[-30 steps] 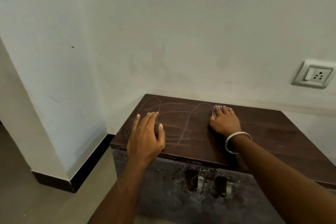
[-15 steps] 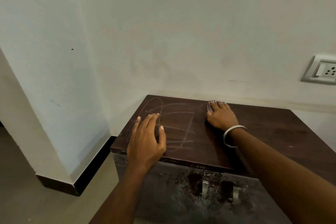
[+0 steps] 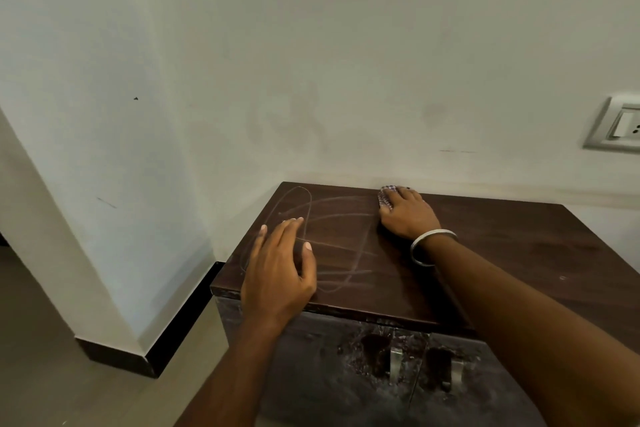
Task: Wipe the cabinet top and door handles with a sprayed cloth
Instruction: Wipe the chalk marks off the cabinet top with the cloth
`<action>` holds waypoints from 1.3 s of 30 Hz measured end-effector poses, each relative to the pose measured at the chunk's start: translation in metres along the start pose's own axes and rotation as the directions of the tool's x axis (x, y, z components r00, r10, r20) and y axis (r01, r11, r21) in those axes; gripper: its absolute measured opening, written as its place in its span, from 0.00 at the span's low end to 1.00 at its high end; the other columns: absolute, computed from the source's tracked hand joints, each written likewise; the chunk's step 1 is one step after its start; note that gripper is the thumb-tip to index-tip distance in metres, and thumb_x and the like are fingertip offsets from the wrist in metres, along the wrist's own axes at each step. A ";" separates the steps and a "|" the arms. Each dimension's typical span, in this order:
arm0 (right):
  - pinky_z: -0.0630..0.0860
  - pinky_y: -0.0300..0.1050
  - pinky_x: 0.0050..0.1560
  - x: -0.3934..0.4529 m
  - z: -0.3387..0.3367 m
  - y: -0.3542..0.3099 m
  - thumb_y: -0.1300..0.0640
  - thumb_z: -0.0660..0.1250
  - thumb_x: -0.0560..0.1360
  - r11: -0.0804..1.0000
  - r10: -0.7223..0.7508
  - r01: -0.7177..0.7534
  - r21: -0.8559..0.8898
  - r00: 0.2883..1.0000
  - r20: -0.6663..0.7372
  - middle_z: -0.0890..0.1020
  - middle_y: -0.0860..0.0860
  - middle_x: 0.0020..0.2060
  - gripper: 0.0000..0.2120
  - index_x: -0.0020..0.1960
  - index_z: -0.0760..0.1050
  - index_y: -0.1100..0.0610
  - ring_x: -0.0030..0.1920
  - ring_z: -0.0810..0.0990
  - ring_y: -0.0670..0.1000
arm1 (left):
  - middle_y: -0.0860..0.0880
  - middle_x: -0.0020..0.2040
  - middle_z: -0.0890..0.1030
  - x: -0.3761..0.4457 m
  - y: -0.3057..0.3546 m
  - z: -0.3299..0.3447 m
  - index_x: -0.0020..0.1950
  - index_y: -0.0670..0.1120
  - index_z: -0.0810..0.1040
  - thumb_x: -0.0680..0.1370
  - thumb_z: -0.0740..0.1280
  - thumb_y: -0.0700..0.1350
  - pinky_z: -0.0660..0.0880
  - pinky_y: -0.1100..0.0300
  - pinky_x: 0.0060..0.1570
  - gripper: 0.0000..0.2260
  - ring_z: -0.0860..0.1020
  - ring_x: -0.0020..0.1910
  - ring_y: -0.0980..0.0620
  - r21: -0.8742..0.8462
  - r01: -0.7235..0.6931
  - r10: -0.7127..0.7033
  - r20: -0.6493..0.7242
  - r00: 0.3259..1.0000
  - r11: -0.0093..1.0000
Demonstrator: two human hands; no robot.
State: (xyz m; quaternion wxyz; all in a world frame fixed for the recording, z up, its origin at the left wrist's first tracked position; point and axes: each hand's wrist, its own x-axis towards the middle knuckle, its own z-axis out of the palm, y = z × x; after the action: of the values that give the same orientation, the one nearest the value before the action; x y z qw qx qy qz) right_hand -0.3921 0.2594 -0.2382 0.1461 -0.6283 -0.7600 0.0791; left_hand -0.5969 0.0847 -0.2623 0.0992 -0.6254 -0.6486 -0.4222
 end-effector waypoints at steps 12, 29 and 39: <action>0.50 0.55 0.78 0.016 0.003 -0.009 0.49 0.50 0.80 0.997 0.080 -0.080 -0.019 0.997 0.001 0.54 0.52 0.79 0.27 0.78 0.55 0.52 0.79 0.50 0.56 | 0.50 0.67 0.75 0.000 0.002 0.001 0.70 0.48 0.71 0.78 0.55 0.53 0.52 0.59 0.72 0.22 0.62 0.68 0.57 0.005 -0.012 0.012 0.025 1.000 1.000; 0.50 0.55 0.78 0.013 0.000 0.012 0.47 0.50 0.80 0.988 0.147 -0.147 -0.040 0.989 -0.019 0.54 0.53 0.79 0.27 0.78 0.54 0.52 0.79 0.50 0.56 | 0.50 0.67 0.75 0.001 0.000 0.000 0.70 0.48 0.71 0.78 0.55 0.53 0.53 0.59 0.74 0.22 0.64 0.69 0.57 -0.021 -0.021 0.021 0.023 1.000 1.000; 0.48 0.52 0.78 -0.005 0.020 -0.059 0.47 0.49 0.81 0.999 -0.036 0.036 0.005 0.999 0.016 0.54 0.53 0.79 0.27 0.79 0.54 0.52 0.79 0.49 0.54 | 0.49 0.66 0.76 0.000 0.000 -0.003 0.69 0.46 0.72 0.77 0.56 0.52 0.52 0.59 0.72 0.22 0.61 0.66 0.59 -0.024 -0.025 0.025 -0.004 1.000 0.999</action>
State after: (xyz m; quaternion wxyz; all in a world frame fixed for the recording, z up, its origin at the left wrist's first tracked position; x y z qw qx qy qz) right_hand -0.4530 0.2441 -0.2396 0.1431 -0.6136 -0.7721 0.0833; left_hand -0.5980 0.0825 -0.2603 0.0981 -0.6338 -0.6353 -0.4301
